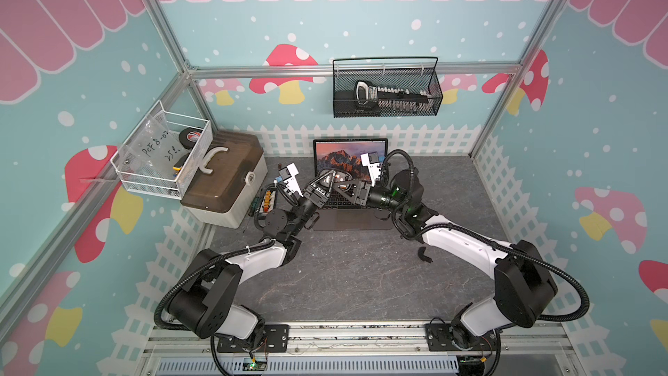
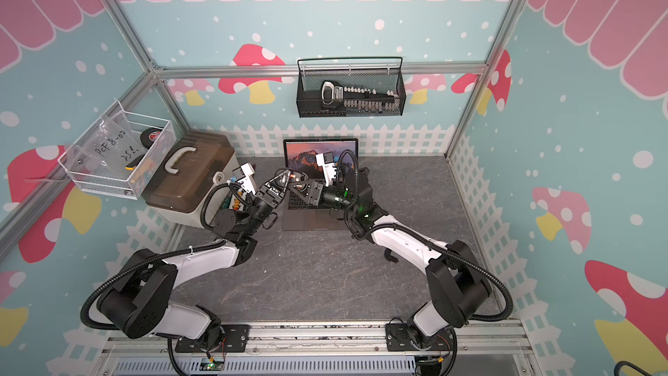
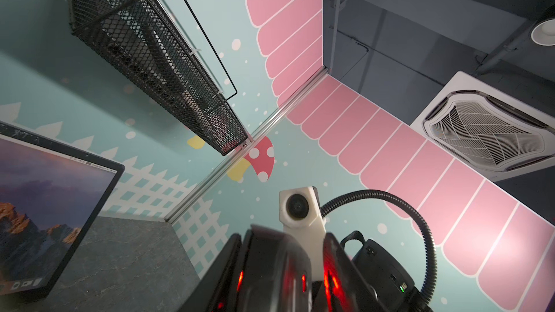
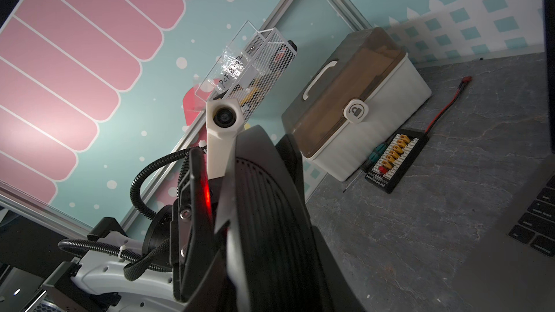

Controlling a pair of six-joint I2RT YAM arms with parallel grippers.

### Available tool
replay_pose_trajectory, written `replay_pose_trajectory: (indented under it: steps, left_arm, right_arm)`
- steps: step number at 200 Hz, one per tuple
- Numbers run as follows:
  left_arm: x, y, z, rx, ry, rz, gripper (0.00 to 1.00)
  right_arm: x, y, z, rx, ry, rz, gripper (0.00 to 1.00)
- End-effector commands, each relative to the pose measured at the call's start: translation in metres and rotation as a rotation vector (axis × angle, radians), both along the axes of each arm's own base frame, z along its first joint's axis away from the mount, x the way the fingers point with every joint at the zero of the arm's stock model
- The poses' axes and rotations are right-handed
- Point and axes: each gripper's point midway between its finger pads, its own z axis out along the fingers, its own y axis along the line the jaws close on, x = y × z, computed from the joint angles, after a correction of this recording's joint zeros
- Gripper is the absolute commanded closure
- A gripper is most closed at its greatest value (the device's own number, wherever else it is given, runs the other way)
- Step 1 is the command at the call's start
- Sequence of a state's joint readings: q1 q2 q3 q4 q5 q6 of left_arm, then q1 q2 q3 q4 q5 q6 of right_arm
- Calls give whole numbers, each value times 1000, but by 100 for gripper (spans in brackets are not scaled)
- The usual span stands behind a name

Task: Insert the wireless mouse receiver into the laptop
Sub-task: Pick up the mouse from the center of the board.

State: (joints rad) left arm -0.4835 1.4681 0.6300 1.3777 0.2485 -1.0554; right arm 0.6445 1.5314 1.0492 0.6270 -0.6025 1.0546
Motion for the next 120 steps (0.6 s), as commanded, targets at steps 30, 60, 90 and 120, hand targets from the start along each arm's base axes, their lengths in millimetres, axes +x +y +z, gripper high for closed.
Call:
replay_pose_trajectory:
  steps: [30,60,90,120]
  left_arm:
    - [-14,13,12,-6,-65,7,56]
    - [-20,9,16,15,-93,-13,61]
    - [-22,7,18,25,-107,-27,73]
    - [-23,7,19,25,-111,-26,100]
  right_arm:
    - [0,-6,7,8,-18,-46,100]
    - [2,-5,7,9,-15,-47,100]
    - [2,-5,7,11,-16,-45,100]
    - [2,-4,6,9,-11,-45,100]
